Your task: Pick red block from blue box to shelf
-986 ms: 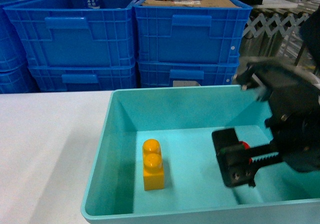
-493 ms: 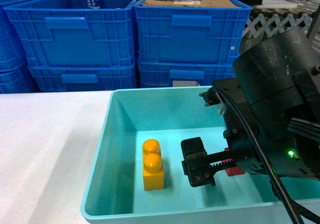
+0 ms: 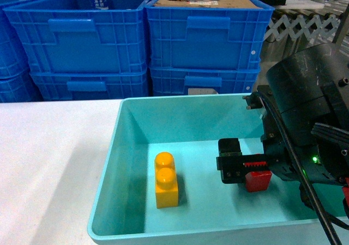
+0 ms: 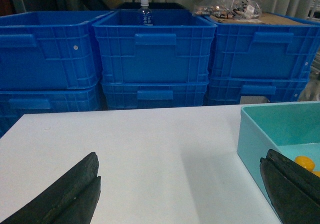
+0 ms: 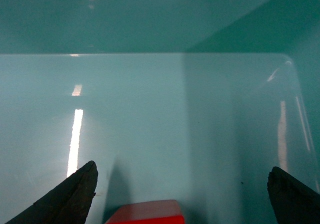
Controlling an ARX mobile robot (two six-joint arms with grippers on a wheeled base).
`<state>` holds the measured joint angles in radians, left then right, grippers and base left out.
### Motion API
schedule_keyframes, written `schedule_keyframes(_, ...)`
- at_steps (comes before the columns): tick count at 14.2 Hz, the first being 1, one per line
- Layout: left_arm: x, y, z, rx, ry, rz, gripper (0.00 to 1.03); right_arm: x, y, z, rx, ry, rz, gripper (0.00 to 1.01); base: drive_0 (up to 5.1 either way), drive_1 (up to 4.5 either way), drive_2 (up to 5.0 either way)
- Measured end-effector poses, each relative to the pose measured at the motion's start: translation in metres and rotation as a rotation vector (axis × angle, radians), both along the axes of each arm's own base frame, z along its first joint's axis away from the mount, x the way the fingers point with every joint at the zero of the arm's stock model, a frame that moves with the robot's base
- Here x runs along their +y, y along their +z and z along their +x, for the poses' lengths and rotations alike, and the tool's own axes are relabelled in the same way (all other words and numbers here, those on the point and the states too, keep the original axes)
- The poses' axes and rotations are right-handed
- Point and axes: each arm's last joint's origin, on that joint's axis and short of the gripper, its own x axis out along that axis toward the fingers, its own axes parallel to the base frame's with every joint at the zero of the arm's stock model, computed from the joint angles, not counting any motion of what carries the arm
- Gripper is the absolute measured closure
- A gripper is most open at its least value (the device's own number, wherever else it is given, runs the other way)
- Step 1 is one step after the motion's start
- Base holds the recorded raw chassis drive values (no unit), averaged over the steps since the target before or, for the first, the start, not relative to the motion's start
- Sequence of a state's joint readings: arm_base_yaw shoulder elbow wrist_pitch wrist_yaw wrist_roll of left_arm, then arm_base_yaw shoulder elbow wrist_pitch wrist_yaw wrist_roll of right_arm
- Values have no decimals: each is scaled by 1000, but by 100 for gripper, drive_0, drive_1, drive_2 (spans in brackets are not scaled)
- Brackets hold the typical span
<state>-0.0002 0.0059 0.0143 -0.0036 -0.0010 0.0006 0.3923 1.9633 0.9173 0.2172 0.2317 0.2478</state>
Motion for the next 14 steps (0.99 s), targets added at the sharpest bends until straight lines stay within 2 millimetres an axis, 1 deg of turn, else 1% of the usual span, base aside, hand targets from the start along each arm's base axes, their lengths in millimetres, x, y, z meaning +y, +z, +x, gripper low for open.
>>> schedule_keyframes(1,0,0,0,0,0,0,5,2,-2,0,-1,-7,12,3,0,0,0)
schedule_keyframes(4,0,0,0,0,0,0,5,17,-6,-8,-23,32,30,3,0,0,0)
schedule_keyframes(6,0,0,0,0,0,0,5,22,-13,-11,-29,39,16,3,0,0,0)
schedule_keyframes(8,0,0,0,0,0,0,5,22,-19,-11,-31,24,-6,3,0,0,0)
schedule_keyframes(12,0,0,0,0,0,0,5,15,-20,-7,-48,-8,-18,3,0,0,0)
schedule_keyframes(13,0,0,0,0,0,0,5,13,-21,-6,-46,-16,-21,5,0,0,0)
schedule_keyframes(14,0,0,0,0,0,0,5,11,-22,-4,-40,-26,-21,25,0,0,0)
